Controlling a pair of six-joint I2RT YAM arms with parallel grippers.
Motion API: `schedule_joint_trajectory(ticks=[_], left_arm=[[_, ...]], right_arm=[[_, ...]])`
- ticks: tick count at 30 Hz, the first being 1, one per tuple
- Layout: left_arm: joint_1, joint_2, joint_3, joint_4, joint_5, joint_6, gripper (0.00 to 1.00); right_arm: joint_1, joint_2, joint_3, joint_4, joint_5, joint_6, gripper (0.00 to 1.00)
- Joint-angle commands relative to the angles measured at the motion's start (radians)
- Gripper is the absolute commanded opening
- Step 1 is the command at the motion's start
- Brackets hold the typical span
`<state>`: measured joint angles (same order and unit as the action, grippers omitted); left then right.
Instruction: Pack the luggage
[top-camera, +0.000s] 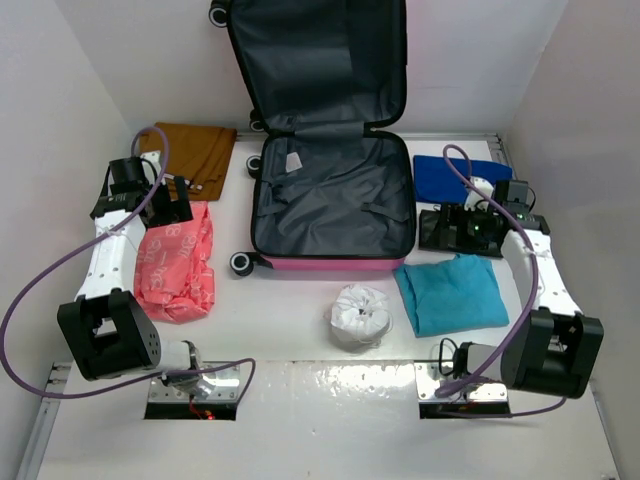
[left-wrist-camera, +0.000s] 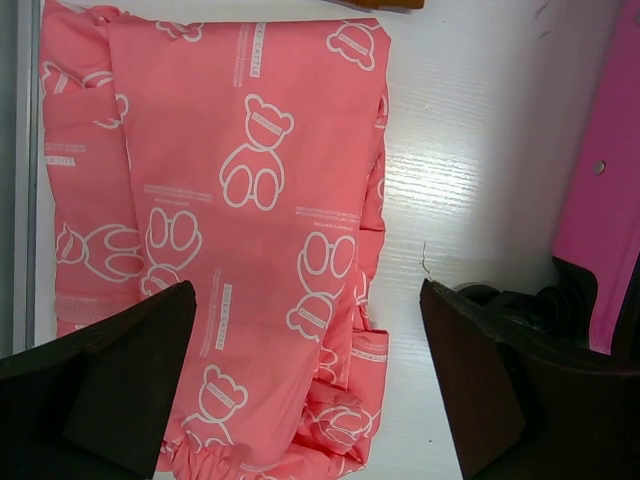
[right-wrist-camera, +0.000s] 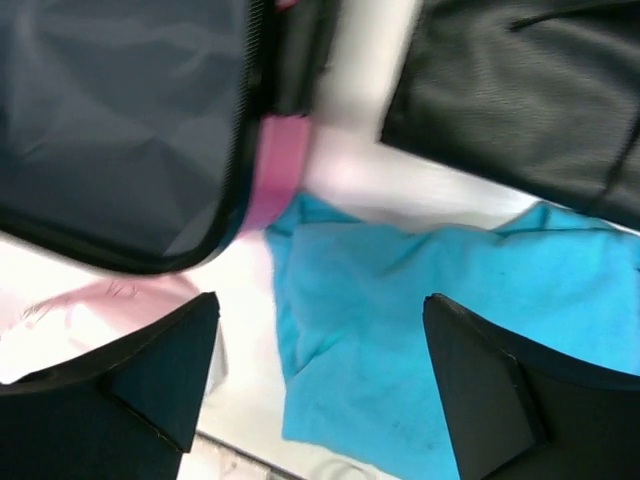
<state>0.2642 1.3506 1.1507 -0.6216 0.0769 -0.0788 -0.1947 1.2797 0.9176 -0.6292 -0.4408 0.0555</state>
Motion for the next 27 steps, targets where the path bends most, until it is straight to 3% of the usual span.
schedule_joint_trajectory(ticks=[1, 6, 7, 11, 16, 19, 27], left_arm=[[0.012, 0.002, 0.036, 0.002, 0.041, 0.017, 1.00], [0.012, 0.013, 0.046, 0.002, 0.050, 0.027, 1.00], [0.012, 0.027, 0.059, 0.002, 0.026, 0.027, 1.00], [0.012, 0.047, 0.079, 0.002, 0.001, 0.027, 1.00], [0.021, 0.056, 0.099, 0.002, 0.020, 0.027, 1.00], [0.021, 0.056, 0.099, 0.002, 0.011, 0.017, 1.00], [0.021, 0.016, 0.070, -0.007, -0.020, 0.027, 1.00]], right_arm=[[0.029, -0.045, 0.056, -0.099, -0.131, -0.134, 0.81], [0.179, -0.098, 0.101, -0.301, -0.174, -0.275, 0.71], [0.324, -0.105, 0.098, -0.325, -0.164, -0.281, 0.69], [0.537, -0.149, 0.041, -0.242, -0.084, -0.232, 0.69], [0.751, -0.053, 0.072, -0.218, 0.008, -0.247, 0.72], [0.828, -0.008, 0.089, -0.179, 0.053, -0.266, 0.73], [0.879, 0.121, 0.070, -0.095, 0.129, -0.250, 0.76]])
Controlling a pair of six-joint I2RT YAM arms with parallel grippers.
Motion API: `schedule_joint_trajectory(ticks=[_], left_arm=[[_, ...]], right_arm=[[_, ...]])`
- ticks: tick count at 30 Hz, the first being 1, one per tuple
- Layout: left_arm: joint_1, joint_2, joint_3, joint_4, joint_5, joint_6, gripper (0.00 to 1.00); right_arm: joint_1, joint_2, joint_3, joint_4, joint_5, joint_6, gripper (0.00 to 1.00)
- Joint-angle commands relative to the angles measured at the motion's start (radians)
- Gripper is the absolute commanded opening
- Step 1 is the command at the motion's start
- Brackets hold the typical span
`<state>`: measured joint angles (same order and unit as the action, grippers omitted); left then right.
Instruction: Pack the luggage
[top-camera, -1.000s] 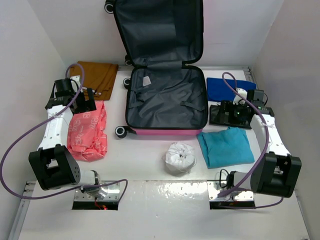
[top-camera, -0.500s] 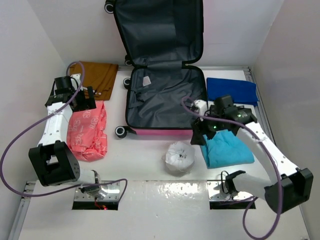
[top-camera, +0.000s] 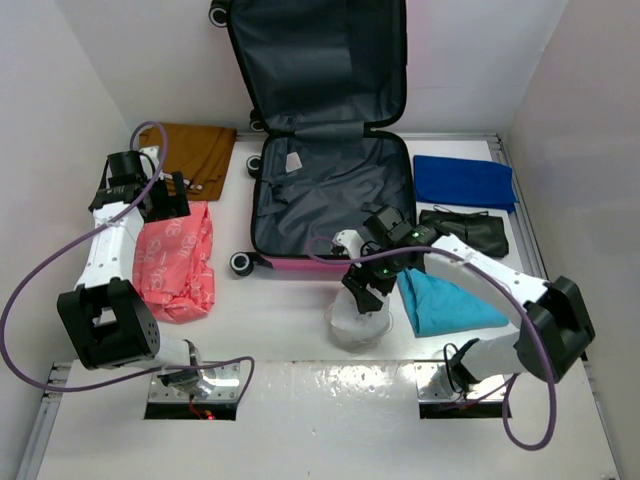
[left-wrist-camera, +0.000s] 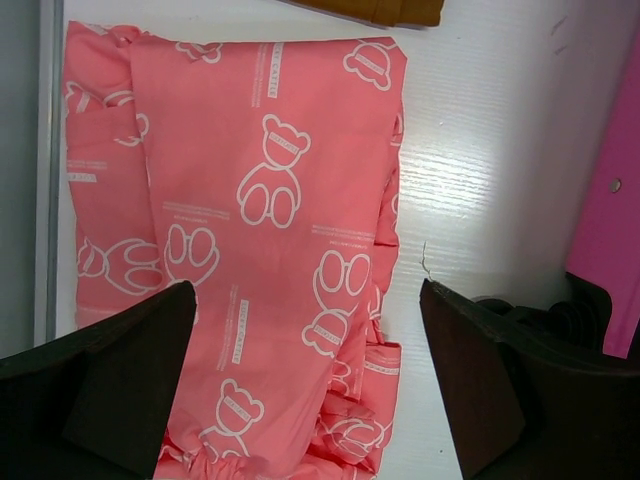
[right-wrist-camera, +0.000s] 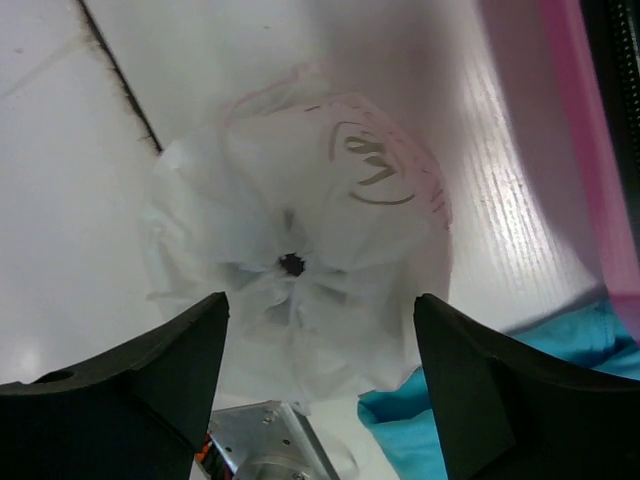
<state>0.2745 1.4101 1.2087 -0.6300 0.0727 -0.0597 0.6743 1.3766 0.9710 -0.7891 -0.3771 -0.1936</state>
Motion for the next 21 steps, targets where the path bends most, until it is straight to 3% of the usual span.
schedule_joint_trajectory(ticks=[1, 8, 12, 15, 16, 19, 20, 21], left_arm=[[0.011, -0.052, 0.002, 0.001, -0.028, 0.008, 1.00], [0.011, -0.042, -0.008, 0.001, -0.039, 0.017, 1.00], [0.011, -0.019, 0.002, 0.001, -0.039, 0.026, 1.00], [0.020, -0.010, 0.011, 0.001, -0.039, 0.026, 1.00], [0.020, 0.001, 0.011, 0.001, -0.039, 0.026, 1.00], [0.020, 0.010, 0.011, 0.001, -0.030, 0.026, 1.00], [0.029, 0.010, 0.011, 0.001, -0.030, 0.026, 1.00], [0.029, 0.010, 0.011, 0.001, -0.019, 0.035, 1.00]], right_arm=[[0.008, 0.029, 0.012, 0.073, 0.075, 0.005, 0.76], [0.021, 0.084, -0.035, 0.143, 0.170, 0.016, 0.79], [0.045, 0.121, -0.040, 0.140, 0.182, -0.007, 0.71], [0.064, 0.111, -0.075, 0.160, 0.188, -0.029, 0.57], [0.068, 0.108, -0.084, 0.157, 0.181, -0.033, 0.41], [0.070, 0.090, -0.060, 0.102, 0.130, -0.069, 0.18], [0.062, 0.075, -0.033, 0.064, 0.109, -0.078, 0.06], [0.036, 0.052, 0.007, 0.047, 0.042, -0.090, 0.02]])
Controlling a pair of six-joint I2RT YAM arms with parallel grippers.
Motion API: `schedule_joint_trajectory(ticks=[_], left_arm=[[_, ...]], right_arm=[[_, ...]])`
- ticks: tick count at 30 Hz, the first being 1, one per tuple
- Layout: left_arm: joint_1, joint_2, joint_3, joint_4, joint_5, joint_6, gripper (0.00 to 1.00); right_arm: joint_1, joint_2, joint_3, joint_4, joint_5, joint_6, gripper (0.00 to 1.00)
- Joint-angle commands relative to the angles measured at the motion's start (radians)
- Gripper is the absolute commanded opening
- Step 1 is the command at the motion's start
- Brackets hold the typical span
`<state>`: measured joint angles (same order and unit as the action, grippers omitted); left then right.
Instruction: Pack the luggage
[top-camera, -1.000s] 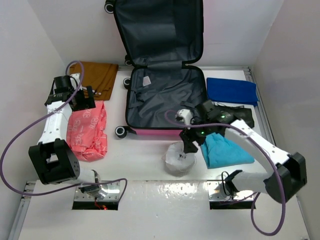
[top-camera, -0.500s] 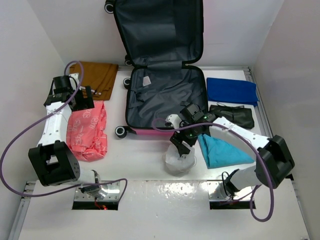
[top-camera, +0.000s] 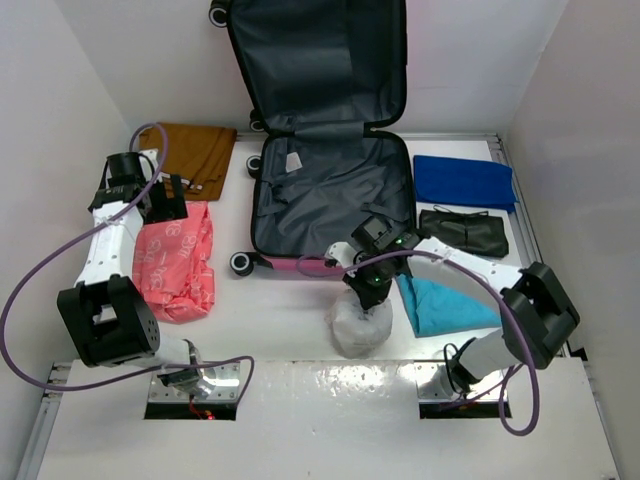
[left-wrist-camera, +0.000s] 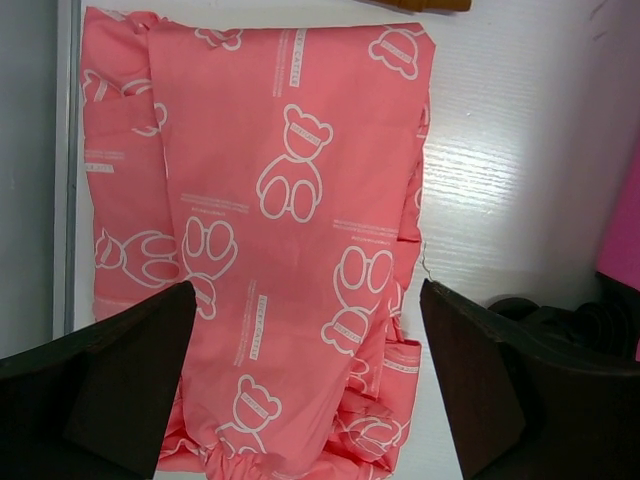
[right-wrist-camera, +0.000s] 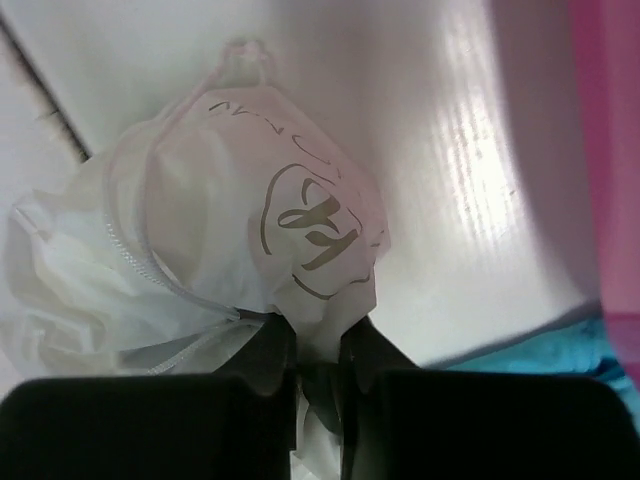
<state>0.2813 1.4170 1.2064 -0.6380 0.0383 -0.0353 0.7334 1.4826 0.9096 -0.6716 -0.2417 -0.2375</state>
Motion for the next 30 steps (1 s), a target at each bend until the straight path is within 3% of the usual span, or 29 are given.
schedule_joint_trajectory(ticks=[1, 4, 6, 7, 10, 15, 16, 19, 21, 22, 24, 27, 30], left_arm=[[0.022, 0.003, 0.013, 0.009, 0.015, 0.011, 1.00], [0.022, 0.003, 0.013, 0.009, 0.038, 0.020, 1.00], [0.022, 0.003, 0.022, 0.009, 0.048, 0.029, 1.00], [0.022, 0.003, 0.022, 0.009, 0.063, 0.029, 1.00], [0.022, -0.006, 0.033, 0.009, 0.086, 0.029, 1.00], [0.022, 0.003, 0.068, 0.009, 0.086, 0.020, 1.00], [0.022, 0.013, 0.077, 0.009, 0.086, 0.011, 1.00], [0.032, 0.013, 0.078, 0.018, 0.074, -0.008, 1.00], [0.032, 0.022, 0.078, 0.018, 0.074, -0.008, 1.00], [0.032, 0.022, 0.068, 0.018, 0.065, -0.008, 1.00], [0.032, 0.022, 0.068, 0.018, 0.064, -0.017, 1.00], [0.032, 0.022, 0.059, 0.018, 0.043, -0.017, 1.00], [0.041, 0.031, 0.059, 0.027, 0.043, -0.017, 1.00]], right_arm=[[-0.032, -0.077, 0.096, -0.094, -0.117, -0.055, 0.00], [-0.077, -0.111, 0.368, -0.237, -0.192, -0.063, 0.00], [-0.094, -0.084, 0.457, -0.269, -0.220, -0.051, 0.00], [-0.101, -0.068, 0.580, -0.290, -0.197, -0.042, 0.00], [-0.126, 0.030, 0.676, -0.244, -0.099, 0.026, 0.00], [-0.202, 0.408, 1.102, -0.247, 0.178, 0.199, 0.00], [-0.210, 0.535, 1.355, -0.273, 0.191, 0.229, 0.00], [-0.252, 0.721, 1.535, -0.298, 0.239, 0.337, 0.00], [-0.253, 0.711, 1.458, -0.136, 0.239, 0.359, 0.00], [-0.252, 0.691, 1.321, -0.043, 0.239, 0.383, 0.00], [-0.247, 0.700, 1.276, 0.047, 0.231, 0.394, 0.00], [-0.244, 0.803, 1.383, 0.064, 0.231, 0.431, 0.00], [-0.243, 0.847, 1.375, 0.181, 0.211, 0.474, 0.00]])
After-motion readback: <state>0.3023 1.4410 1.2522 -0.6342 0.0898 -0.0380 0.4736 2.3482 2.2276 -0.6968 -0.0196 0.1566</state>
